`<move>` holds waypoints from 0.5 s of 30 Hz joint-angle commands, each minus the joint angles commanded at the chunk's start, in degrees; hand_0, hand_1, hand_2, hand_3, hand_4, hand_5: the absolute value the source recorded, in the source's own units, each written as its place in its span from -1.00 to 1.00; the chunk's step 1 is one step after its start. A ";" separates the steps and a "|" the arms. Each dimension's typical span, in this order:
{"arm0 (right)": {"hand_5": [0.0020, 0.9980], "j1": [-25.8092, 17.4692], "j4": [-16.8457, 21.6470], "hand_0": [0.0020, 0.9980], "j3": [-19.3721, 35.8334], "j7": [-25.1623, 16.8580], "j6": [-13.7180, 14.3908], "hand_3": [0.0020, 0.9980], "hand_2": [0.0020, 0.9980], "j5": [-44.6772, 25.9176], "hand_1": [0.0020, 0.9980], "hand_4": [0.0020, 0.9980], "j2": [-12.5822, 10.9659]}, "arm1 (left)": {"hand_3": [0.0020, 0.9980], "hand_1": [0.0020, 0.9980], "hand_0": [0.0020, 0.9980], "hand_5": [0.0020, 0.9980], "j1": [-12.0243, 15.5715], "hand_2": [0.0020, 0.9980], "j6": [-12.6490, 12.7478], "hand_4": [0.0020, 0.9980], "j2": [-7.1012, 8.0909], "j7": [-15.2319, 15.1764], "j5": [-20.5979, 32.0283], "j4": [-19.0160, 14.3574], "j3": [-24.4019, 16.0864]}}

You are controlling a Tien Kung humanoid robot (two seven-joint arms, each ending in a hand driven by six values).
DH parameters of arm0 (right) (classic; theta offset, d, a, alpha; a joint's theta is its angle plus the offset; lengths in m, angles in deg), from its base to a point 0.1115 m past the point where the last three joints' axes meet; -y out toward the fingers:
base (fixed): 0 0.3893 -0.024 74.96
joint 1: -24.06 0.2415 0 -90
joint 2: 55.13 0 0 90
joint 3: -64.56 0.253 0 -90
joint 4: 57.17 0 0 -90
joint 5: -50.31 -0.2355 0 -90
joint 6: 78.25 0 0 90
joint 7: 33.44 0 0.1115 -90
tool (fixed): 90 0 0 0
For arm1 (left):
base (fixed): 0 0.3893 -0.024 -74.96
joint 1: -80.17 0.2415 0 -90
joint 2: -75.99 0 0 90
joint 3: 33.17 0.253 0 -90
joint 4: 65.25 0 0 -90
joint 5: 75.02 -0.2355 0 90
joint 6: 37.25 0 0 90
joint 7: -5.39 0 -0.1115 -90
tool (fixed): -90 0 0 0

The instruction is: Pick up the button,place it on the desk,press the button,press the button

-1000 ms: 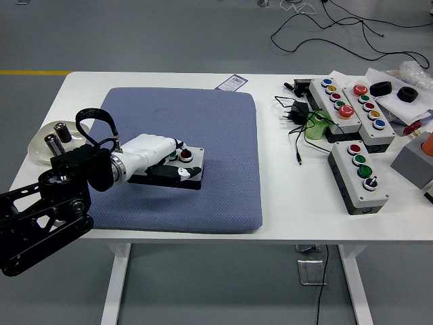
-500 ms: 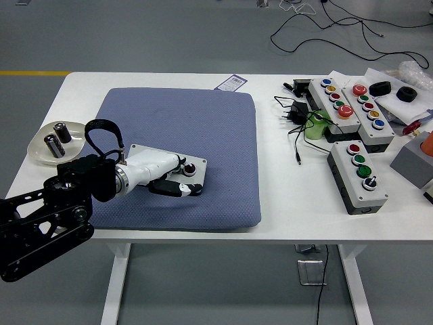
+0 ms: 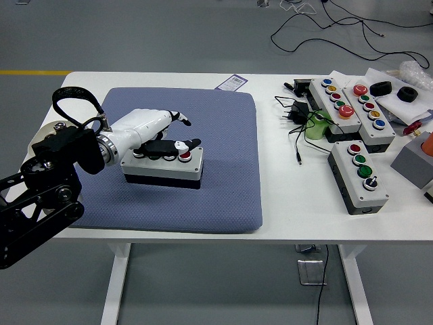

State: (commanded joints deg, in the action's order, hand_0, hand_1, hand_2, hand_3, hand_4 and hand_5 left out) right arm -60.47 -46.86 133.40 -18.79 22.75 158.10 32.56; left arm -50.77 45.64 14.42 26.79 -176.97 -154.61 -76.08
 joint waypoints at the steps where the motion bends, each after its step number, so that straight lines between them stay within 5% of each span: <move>1: -0.62 0.00 0.00 0.41 -0.03 -0.01 0.00 0.39 0.51 -0.04 0.40 -0.23 0.00 | 0.64 -1.00 -1.00 1.00 0.13 -0.85 0.06 0.51 0.02 -0.01 -0.13 -0.14 -0.61; 5: -0.62 -0.04 0.00 0.41 -0.14 -0.03 -0.02 0.39 0.51 -0.18 0.40 -0.23 0.01 | 0.69 -0.97 -1.00 1.00 1.17 -0.82 2.60 0.51 -0.15 -0.46 0.71 0.35 -4.82; 9: -0.62 -0.09 0.00 0.41 -0.18 -0.06 -0.03 0.39 0.51 -0.31 0.40 -0.23 0.00 | 0.69 -0.97 -1.00 1.00 2.80 -0.82 10.48 0.51 -0.69 -4.23 8.37 2.65 -10.98; 10: -0.62 -0.10 0.00 0.41 -0.16 -0.07 -0.04 0.39 0.51 -0.31 0.40 -0.23 0.01 | 0.92 -0.15 -0.50 1.00 3.23 -0.03 13.46 0.50 -0.87 -6.40 11.35 3.39 -13.16; 15: -0.62 -0.04 0.00 0.41 -0.21 -0.11 -0.05 0.39 0.51 -0.60 0.40 -0.23 0.03 | 0.92 -0.15 -0.50 1.00 3.92 -0.03 23.93 0.50 -1.06 -15.44 22.90 6.68 -20.37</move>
State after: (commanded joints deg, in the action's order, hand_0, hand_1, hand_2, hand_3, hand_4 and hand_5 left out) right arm -60.50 -46.86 133.19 -18.89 22.71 157.50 32.58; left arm -46.85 69.56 13.35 11.35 -154.07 -147.93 -96.45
